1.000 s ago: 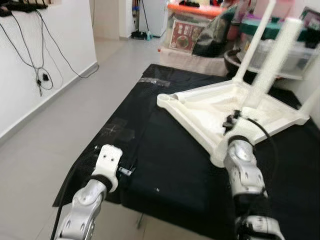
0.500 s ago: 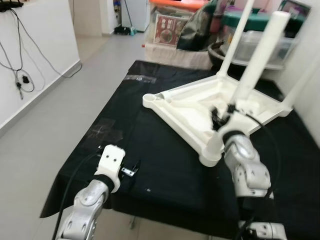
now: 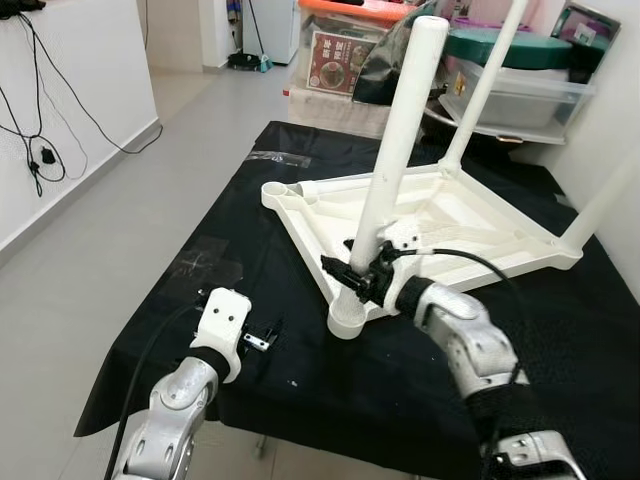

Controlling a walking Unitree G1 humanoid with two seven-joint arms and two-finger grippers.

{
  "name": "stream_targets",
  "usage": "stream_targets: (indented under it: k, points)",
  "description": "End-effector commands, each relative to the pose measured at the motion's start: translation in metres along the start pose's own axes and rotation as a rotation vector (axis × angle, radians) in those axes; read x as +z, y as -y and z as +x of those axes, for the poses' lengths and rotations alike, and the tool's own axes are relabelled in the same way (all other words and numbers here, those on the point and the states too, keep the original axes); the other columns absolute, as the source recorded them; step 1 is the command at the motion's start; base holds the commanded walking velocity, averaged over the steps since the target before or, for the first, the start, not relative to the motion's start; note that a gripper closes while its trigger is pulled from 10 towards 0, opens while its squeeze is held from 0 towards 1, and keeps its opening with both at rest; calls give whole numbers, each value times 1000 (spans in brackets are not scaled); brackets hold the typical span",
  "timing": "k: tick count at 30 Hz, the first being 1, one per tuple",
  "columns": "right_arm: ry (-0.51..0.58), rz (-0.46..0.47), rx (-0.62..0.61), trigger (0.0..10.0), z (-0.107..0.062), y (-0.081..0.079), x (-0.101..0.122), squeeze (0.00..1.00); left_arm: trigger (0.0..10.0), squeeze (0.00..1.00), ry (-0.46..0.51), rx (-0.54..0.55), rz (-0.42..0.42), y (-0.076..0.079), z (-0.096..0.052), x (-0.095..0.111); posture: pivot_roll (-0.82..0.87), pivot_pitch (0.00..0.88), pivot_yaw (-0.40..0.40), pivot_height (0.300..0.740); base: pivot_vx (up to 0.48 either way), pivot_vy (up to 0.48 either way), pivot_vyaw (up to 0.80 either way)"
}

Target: Building children table

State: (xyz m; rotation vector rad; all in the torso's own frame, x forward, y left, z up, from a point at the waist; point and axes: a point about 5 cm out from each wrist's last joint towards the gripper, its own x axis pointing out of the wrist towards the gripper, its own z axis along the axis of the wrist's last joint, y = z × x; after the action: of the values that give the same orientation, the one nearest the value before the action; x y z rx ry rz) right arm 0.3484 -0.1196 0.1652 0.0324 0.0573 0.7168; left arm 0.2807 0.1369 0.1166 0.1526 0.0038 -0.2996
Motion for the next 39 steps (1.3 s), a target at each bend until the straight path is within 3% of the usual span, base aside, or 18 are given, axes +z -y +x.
stream_targets:
  k: [1, 4, 5, 6, 7, 10, 13, 14, 15, 17, 18, 21, 22, 23, 27, 29, 38, 39]
  points:
    - [29, 35, -187, 0, 3, 15, 5, 0, 10000, 0, -7, 3, 0, 0, 0, -1, 115, 0, -138, 740, 0, 0, 0]
    - [15, 87, -762, 0, -23, 58, -3, 0, 10000, 0, -9, 2, 2, 0, -1, -2, 109, 0, -134, 740, 0, 0, 0]
    - [15, 87, -762, 0, -23, 58, -3, 0, 10000, 0, -9, 2, 2, 0, -1, -2, 109, 0, -134, 740, 0, 0, 0]
    - [-6, 102, -1010, 0, -49, 72, -15, 0, 10000, 0, -11, 0, 2, 0, -2, -2, 107, 0, -133, 740, 0, 0, 0]
    - [-6, 102, -1010, 0, -49, 72, -15, 0, 10000, 0, -11, 0, 2, 0, -2, -2, 107, 0, -133, 740, 0, 0, 0]
    - [-11, 100, -1246, 0, -88, 67, -34, 0, 10000, 0, -17, -5, 1, 0, -3, -3, 97, 0, -121, 740, 0, 0, 0]
    - [-16, 92, -1259, 0, -93, 58, -37, 0, 10000, 0, -19, -7, 0, 1, -4, -4, 88, 0, -115, 740, 0, 0, 0]
    - [-29, 102, -1220, 784, -89, 52, -38, 0, 10000, 0, -20, -10, -1, 1, -4, -4, 82, 0, -110, 740, 0, 0, 0]
    - [-33, 127, -1166, 10000, -83, 46, -39, 0, 10000, 0, -22, -14, -1, 2, -4, -5, 82, 0, -110, 740, 0, 0, 0]
    - [-34, 146, -1134, 10000, -79, 42, -40, 0, 10000, 0, -24, -17, -1, 2, -4, -5, 82, 0, -110, 740, 0, 0, 0]
    - [54, 130, -1070, 10000, -73, 36, -29, 1000, 10000, 0, -24, -20, -1, 3, -4, -5, 79, 0, -108, 740, 0, 0, 0]
    - [180, 134, -939, 10000, -58, 28, -6, 1000, 10000, 0, -23, -21, -1, 4, -3, -5, 87, 0, -117, 740, 0, 0, 0]
    - [255, 158, -764, 10000, -45, 26, 18, 800, 10000, 0, -20, -11, -3, 1, -4, -4, 87, 0, -119, 740, 0, 0, 0]
    - [279, 145, -632, 10000, -39, 28, 31, 0, 10000, 0, -20, -9, -3, 1, -4, -5, 87, 0, -119, 740, 0, 0, 0]
    - [271, 73, -389, 10000, -36, 26, 49, 0, 10000, 0, -19, -9, -1, 1, -3, -5, 93, 0, -125, 740, 0, 0, 0]
    - [266, 31, -135, 10000, -38, 15, 58, 0, 10000, 0, -13, -11, -1, 1, -2, -3, 100, 0, -131, 740, 0, 0, 0]
    - [157, -39, -26, 10000, -10, 7, 34, 0, 10000, 0, -7, -7, 5, 0, -1, -2, 122, 0, -142, 740, 0, 0, 0]
    - [163, -35, -34, 8353, -4, 7, 34, 0, 10000, 0, -6, -4, 7, 0, -1, -1, 124, 0, -141, 740, 0, 0, 0]
